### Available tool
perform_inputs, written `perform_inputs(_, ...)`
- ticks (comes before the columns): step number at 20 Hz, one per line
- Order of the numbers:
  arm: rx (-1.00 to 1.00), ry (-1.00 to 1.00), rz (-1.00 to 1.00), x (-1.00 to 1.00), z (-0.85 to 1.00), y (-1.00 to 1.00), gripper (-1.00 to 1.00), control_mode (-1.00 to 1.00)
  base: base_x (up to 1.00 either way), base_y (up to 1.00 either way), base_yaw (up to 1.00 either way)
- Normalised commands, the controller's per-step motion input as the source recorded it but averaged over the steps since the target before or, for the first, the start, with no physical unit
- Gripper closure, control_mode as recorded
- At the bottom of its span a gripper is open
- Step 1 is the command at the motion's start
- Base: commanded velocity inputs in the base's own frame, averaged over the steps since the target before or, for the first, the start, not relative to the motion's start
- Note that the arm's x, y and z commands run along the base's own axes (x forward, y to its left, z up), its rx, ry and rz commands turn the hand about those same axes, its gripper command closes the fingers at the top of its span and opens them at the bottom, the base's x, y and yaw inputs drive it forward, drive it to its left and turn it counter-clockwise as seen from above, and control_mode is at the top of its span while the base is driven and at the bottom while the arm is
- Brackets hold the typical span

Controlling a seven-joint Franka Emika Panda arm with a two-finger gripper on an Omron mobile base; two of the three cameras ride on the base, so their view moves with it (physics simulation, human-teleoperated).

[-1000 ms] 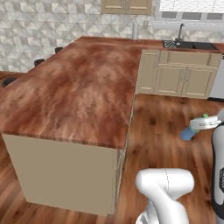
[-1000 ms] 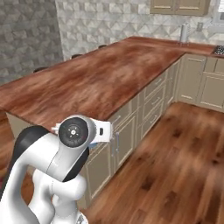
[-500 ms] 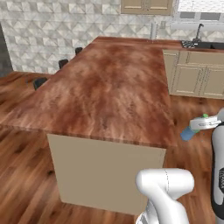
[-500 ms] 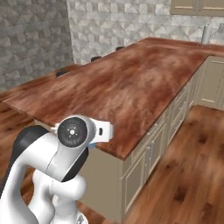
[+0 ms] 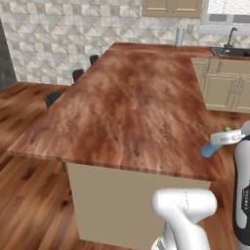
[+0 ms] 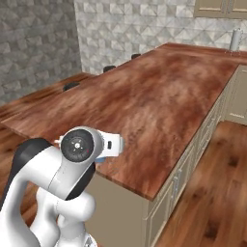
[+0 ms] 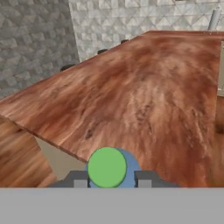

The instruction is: Move the drinks to the dining counter.

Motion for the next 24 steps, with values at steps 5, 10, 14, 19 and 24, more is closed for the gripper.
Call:
perform_inputs(5,0.00,0.00,0.00,0.00,0.00,0.00,1.00,1.00,0.85,0.00,-0.01)
perform_inputs(10,0.00,0.00,0.00,0.00,0.00,0.00,1.00,1.00,0.55,0.01,-0.02)
perform_inputs(14,0.00,0.00,0.00,0.00,0.00,0.00,1.00,1.00,0.39,0.11,-0.08)
perform_inputs(19,0.00,0.00,0.00,0.00,0.00,0.00,1.00,1.00,0.33,0.19,-0.14)
perform_inputs(24,0.00,0.00,0.00,0.00,0.00,0.00,1.00,1.00,0.28,0.25,-0.17)
